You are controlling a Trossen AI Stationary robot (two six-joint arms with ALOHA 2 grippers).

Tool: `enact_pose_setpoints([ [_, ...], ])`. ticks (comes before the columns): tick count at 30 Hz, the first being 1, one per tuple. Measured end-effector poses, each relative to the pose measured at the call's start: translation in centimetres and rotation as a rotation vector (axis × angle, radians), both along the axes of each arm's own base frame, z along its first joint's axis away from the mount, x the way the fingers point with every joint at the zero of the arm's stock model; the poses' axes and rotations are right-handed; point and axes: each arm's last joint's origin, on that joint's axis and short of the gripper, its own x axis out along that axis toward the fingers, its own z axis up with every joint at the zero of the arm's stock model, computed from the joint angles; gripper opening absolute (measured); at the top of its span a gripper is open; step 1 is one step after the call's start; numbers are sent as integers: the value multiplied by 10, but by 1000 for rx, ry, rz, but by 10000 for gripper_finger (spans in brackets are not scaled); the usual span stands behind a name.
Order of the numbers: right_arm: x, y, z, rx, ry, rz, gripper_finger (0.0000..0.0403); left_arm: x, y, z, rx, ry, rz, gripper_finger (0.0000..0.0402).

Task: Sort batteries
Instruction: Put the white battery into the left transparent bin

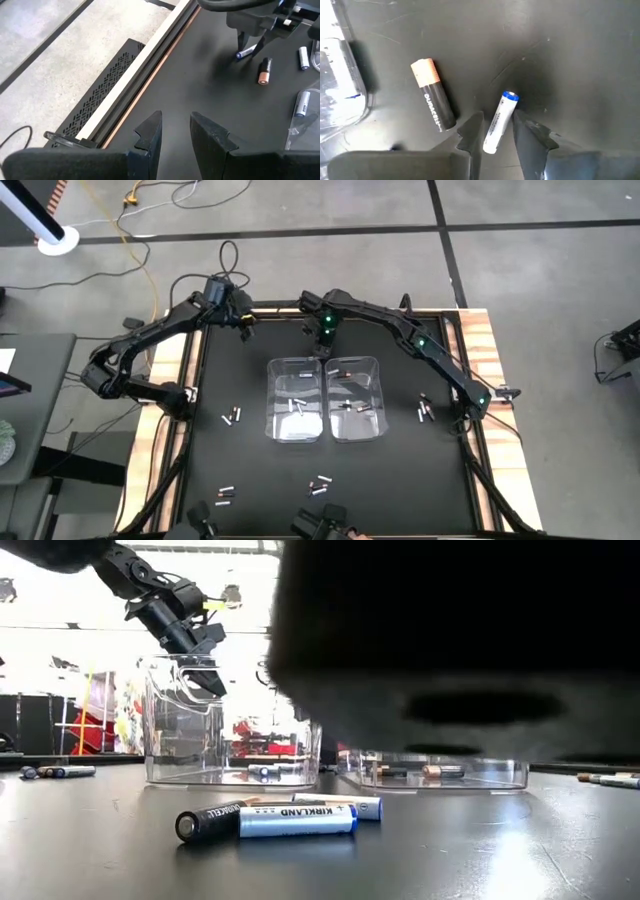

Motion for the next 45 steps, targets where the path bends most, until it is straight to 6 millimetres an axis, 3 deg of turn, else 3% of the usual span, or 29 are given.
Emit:
enact_pose_setpoints([
  [6, 3, 6, 0, -60, 29, 46, 99, 0, 0, 0, -3, -2, 3, 94],
  [25, 2, 5, 0, -76, 39, 59, 91, 0, 0, 0, -7, -6, 9, 94],
  [45, -5, 6, 3, -9, 119, -152, 94, 0, 1, 1, 9, -8, 2, 94],
])
